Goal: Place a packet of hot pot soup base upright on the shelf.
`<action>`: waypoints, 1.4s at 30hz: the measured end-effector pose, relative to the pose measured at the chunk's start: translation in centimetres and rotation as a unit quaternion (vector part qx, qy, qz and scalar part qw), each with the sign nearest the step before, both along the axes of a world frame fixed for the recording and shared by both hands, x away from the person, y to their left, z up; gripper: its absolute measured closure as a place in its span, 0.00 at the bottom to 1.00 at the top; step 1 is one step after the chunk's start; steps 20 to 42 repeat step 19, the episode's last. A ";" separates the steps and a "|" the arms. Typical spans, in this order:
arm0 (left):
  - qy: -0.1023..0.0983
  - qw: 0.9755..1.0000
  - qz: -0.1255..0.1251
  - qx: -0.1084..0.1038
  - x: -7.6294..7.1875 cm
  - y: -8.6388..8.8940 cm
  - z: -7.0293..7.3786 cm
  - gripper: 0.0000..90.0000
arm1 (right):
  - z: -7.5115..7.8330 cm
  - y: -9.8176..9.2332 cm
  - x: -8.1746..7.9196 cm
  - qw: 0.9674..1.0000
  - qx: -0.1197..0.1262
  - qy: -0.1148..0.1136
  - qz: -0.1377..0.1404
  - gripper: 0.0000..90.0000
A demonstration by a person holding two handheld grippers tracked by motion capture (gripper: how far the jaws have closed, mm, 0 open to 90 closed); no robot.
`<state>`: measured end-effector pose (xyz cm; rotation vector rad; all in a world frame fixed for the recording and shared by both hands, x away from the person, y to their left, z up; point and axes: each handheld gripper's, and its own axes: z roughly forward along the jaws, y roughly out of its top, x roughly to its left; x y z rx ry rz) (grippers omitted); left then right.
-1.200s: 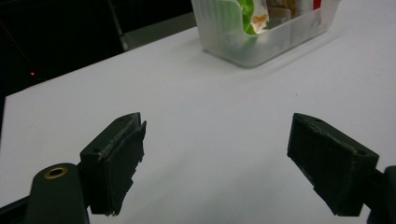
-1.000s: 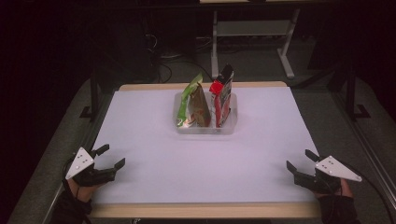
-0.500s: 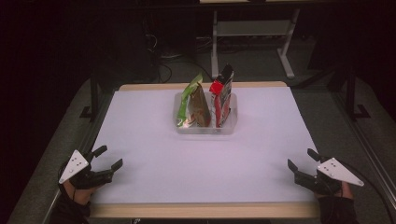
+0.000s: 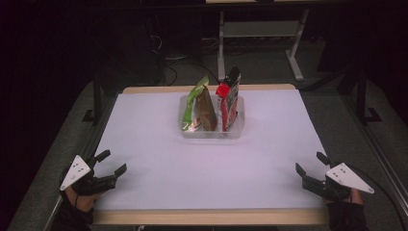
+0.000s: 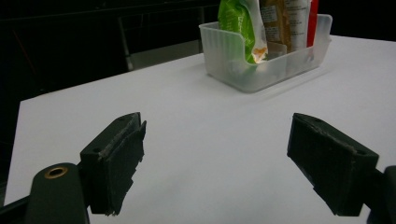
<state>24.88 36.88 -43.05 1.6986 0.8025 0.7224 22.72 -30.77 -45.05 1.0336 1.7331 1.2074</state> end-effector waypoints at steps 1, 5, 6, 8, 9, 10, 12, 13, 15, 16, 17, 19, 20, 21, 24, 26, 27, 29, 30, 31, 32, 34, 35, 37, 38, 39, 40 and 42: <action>-0.001 1.000 -0.001 -0.002 0.0 0.0 0.0 0.20 | 0.0 0.0 0.0 1.000 -0.001 0.000 0.000 0.22; 0.001 1.000 0.001 -0.001 0.0 -0.1 -0.1 0.20 | 0.0 0.0 0.1 1.000 0.000 -0.001 0.001 0.22; 0.000 1.000 0.001 -0.001 0.0 -0.1 -0.1 0.20 | 0.0 0.0 0.1 1.000 -0.001 -0.001 0.002 0.22; -0.002 1.000 0.001 -0.002 0.0 -0.1 0.0 0.20 | 0.0 0.1 0.1 1.000 0.000 -0.001 0.002 0.22; -0.001 1.000 0.001 0.000 0.0 -0.1 0.0 0.20 | 0.0 0.1 0.1 1.000 0.000 -0.001 0.002 0.22; 0.000 1.000 0.001 0.000 0.0 -0.2 -0.1 0.20 | 0.0 0.1 0.2 1.000 0.000 -0.001 0.003 0.22; 0.001 1.000 0.001 0.002 0.1 -0.2 -0.1 0.20 | -0.1 0.0 0.2 1.000 0.003 0.001 0.002 0.22; 0.001 1.000 0.001 0.001 0.1 -0.3 -0.1 0.20 | -0.1 0.0 0.2 1.000 0.004 0.002 0.003 0.22; 0.001 1.000 0.000 0.002 0.2 -0.4 -0.1 0.20 | -0.2 0.0 0.3 1.000 0.003 0.004 0.003 0.22; 0.001 1.000 0.000 0.004 0.2 -0.4 -0.1 0.20 | -0.2 0.0 0.3 1.000 0.003 0.006 0.004 0.22; 0.001 1.000 0.000 0.003 0.2 -0.4 -0.1 0.20 | -0.2 0.0 0.3 1.000 0.003 0.007 0.004 0.21; -0.001 1.000 0.000 0.003 0.3 -0.5 -0.1 0.21 | -0.2 0.0 0.2 1.000 0.003 0.006 0.004 0.21; -0.001 1.000 0.000 0.003 0.3 -0.5 -0.1 0.21 | -0.2 0.0 0.2 1.000 0.003 0.006 0.004 0.21; -0.001 1.000 0.000 0.003 0.3 -0.5 -0.1 0.21 | -0.2 0.0 0.2 1.000 0.003 0.006 0.004 0.21; -0.001 1.000 0.000 0.003 0.3 -0.5 -0.1 0.21 | -0.2 0.0 0.2 1.000 0.003 0.006 0.004 0.21; -0.001 1.000 0.000 0.003 0.3 -0.5 -0.1 0.21 | -0.2 0.0 0.2 1.000 0.003 0.006 0.004 0.21; -0.001 1.000 0.000 0.003 0.3 -0.5 -0.1 0.21 | -0.2 0.0 0.2 1.000 0.003 0.006 0.004 0.21; -0.001 1.000 0.000 0.003 0.3 -0.5 -0.1 0.21 | -0.2 0.0 0.2 1.000 0.003 0.006 0.004 0.21; -0.001 1.000 0.000 0.003 0.3 -0.5 -0.1 0.21 | -0.2 0.0 0.2 1.000 0.003 0.006 0.004 0.21; -0.001 1.000 0.000 0.003 0.3 -0.5 -0.1 0.21 | -0.2 0.0 0.2 1.000 0.003 0.006 0.004 0.21; -0.001 1.000 0.000 0.003 0.3 -0.5 -0.1 0.21 | -0.2 0.0 0.2 1.000 0.003 0.006 0.004 0.21; -0.001 1.000 0.000 0.003 0.3 -0.5 -0.1 0.21 | -0.2 0.0 0.2 1.000 0.003 0.006 0.004 0.21; -0.001 1.000 0.000 0.003 0.3 -0.5 -0.1 0.21 | -0.2 0.0 0.2 1.000 0.003 0.006 0.004 0.21; -0.001 1.000 0.000 0.003 0.3 -0.5 -0.1 0.21 | -0.2 0.0 0.2 1.000 0.003 0.006 0.004 0.21; -0.001 1.000 0.000 0.003 0.3 -0.5 -0.1 0.21 | -0.2 0.0 0.2 1.000 0.003 0.006 0.004 0.21; -0.001 1.000 0.000 0.003 0.3 -0.5 -0.1 0.21 | -0.2 0.0 0.2 1.000 0.003 0.006 0.004 0.21; -0.001 1.000 0.000 0.003 0.3 -0.5 -0.1 0.21 | -0.2 0.0 0.2 1.000 0.003 0.006 0.004 0.21; -0.001 1.000 0.000 0.003 0.3 -0.5 -0.1 0.21 | -0.2 0.0 0.2 1.000 0.003 0.006 0.004 0.21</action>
